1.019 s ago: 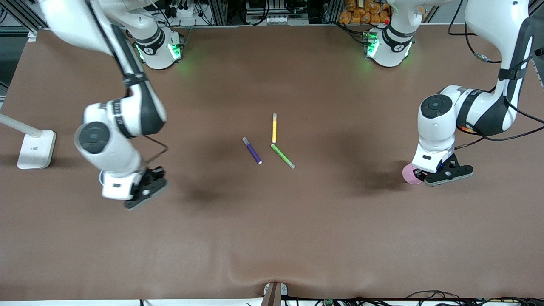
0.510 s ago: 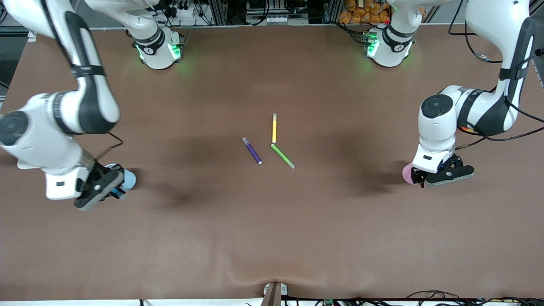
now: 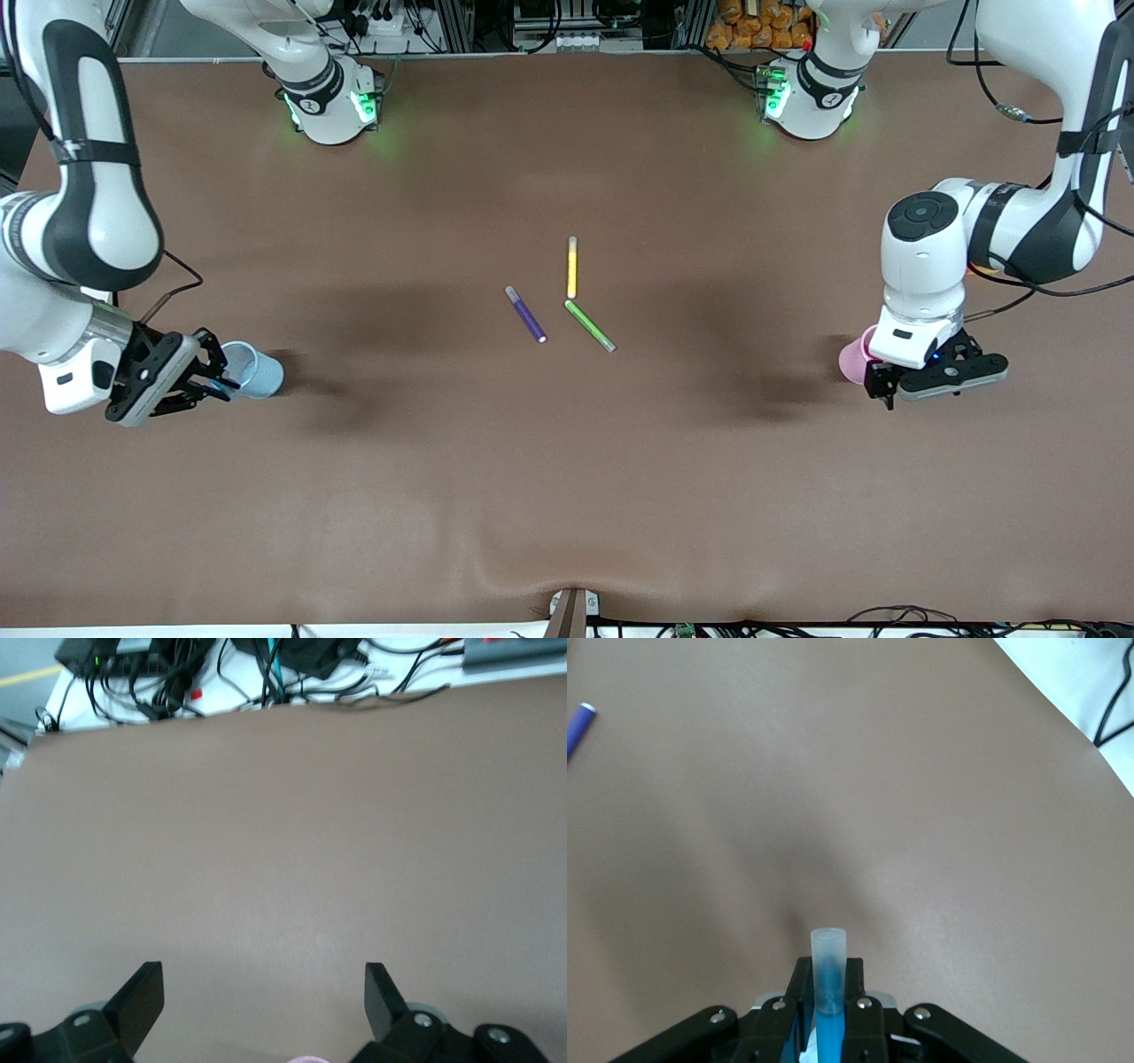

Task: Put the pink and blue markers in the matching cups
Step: 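Drop the pink marker into the pink cup while the right gripper drops the blue marker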

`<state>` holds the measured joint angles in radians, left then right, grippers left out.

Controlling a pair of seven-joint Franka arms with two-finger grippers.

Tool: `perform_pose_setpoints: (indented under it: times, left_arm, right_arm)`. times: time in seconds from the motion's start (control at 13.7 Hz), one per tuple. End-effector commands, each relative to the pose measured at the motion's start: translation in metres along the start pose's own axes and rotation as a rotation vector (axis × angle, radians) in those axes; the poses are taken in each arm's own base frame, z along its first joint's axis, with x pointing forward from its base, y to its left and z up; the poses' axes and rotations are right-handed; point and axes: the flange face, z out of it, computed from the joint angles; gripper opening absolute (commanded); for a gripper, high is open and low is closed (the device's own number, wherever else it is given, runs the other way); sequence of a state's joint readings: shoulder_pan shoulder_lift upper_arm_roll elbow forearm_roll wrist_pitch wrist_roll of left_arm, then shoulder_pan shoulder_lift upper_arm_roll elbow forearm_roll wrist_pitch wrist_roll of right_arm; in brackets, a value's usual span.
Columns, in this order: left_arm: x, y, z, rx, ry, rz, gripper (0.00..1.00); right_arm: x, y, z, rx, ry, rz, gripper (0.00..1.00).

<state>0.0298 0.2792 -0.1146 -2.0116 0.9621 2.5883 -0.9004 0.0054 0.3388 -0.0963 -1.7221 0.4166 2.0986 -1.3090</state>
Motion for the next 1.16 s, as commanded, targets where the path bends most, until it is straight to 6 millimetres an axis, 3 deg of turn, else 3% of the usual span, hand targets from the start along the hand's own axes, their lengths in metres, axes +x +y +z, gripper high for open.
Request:
perform_pose_setpoints:
  times: [0.0, 0.15, 0.58, 0.8, 1.09]
  left_arm:
    - [0.025, -0.009, -0.011, 0.015, 0.046, 0.036, 1.00]
    - [0.029, -0.011, -0.013, 0.015, 0.052, 0.031, 1.00]
    - [0.073, -0.029, -0.030, -0.023, 0.007, 0.061, 1.00]
    - [0.079, -0.041, -0.038, -0.064, -0.072, 0.039, 1.00]
    - [0.099, -0.058, -0.064, -0.181, -0.272, -0.004, 1.00]
  right_arm:
    - [-0.018, -0.002, -0.014, 0.045, 0.086, -0.030, 0.00]
    - [-0.033, 0.004, -0.016, 0.077, 0.154, -0.046, 0.00]
    - [-0.074, 0.010, -0.017, 0.192, 0.384, -0.107, 0.00]
    - [-0.090, 0.018, -0.005, 0.202, 0.461, -0.150, 0.00]
    - [-0.112, 0.025, 0.028, 0.229, 0.581, -0.205, 0.00]
